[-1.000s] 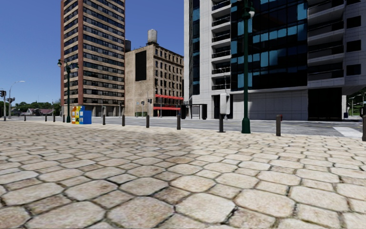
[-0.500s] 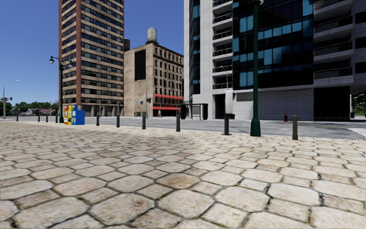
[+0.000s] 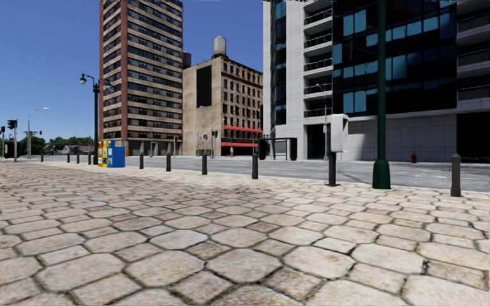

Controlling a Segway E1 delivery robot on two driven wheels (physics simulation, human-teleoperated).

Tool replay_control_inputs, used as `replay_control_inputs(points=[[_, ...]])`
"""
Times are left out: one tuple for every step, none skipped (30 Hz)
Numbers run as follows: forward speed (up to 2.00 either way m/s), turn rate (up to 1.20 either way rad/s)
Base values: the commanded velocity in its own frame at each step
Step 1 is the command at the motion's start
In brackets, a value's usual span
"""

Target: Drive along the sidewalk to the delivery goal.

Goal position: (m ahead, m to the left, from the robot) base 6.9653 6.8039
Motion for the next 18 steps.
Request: replay_control_inputs(points=[[2.00, 1.04], [2.00, 1.04], [2.00, 1.05], [2.00, 1.05], [2.00, 1.05], [2.00, 1.05], [2.00, 1.05], [2.00, 1.05], [2.00, 1.02], [2.00, 0.86], [2.00, 0.81], [2.00, 0.80], [2.00, 0.80], [2.00, 0.79], [2.00, 0.79], [2.00, 0.79], [2.00, 0.79], [2.00, 0.79]])
